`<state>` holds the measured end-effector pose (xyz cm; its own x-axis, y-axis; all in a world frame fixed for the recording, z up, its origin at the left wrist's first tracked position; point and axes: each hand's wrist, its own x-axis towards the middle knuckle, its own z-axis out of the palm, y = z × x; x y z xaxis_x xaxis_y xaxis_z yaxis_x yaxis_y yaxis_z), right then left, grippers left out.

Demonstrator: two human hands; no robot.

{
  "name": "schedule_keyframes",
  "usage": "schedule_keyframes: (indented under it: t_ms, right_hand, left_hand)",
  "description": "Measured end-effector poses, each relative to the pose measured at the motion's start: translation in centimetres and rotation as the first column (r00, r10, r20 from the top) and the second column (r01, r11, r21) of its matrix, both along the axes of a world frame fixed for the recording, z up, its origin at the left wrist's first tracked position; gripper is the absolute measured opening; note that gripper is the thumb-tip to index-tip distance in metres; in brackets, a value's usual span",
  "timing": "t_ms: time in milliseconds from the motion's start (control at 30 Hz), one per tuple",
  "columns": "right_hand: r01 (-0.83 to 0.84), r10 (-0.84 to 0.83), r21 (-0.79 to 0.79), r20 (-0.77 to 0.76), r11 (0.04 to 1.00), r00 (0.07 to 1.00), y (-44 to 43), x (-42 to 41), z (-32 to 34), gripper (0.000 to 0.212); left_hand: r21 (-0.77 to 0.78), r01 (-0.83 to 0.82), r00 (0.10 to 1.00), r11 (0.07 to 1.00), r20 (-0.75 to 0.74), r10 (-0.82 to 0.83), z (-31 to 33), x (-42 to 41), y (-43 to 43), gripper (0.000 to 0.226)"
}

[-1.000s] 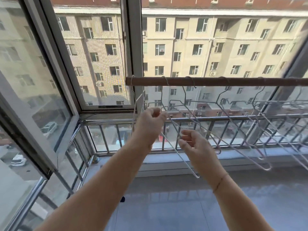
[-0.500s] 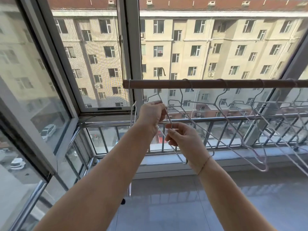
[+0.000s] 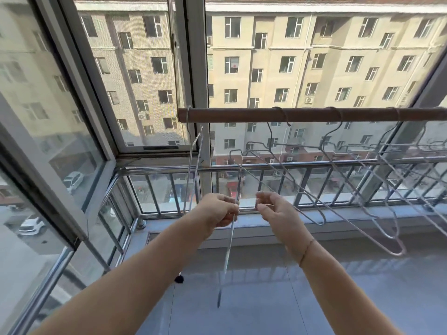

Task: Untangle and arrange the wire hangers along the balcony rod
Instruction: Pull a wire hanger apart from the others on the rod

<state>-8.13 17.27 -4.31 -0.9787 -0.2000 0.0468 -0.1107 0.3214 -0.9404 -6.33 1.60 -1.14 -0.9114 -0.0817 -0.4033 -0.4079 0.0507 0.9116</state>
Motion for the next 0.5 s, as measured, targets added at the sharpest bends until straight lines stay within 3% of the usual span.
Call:
schedule_keyframes:
  t_ms: [233, 400, 500]
  right_hand:
    - [-0.104, 0.138, 0.280, -0.104, 0.954, 0.985, 0.6, 0.5, -1.9, 0.041]
    - [-0.139, 0.165, 0.381, -0.037, 0.914, 0.986, 1.7, 1.0, -1.8, 0.015]
    - [-0.195, 0.193, 0.387, 0.044, 0.901, 0.980, 2.7, 2.1, -0.7, 0.016]
  left_hand:
    - [-0.206, 0.132, 0.991, 0.970, 0.019, -0.131, -1.7, 1.9, -1.6, 0.018]
    - [-0.260, 0.221, 0.972, 0.940, -0.025, -0.236, -1.3, 2.9, -1.5, 0.018]
    - [-0.401, 0.222, 0.953, 0.889, -0.104, -0.285, -1.6, 3.2, -1.3, 0.016]
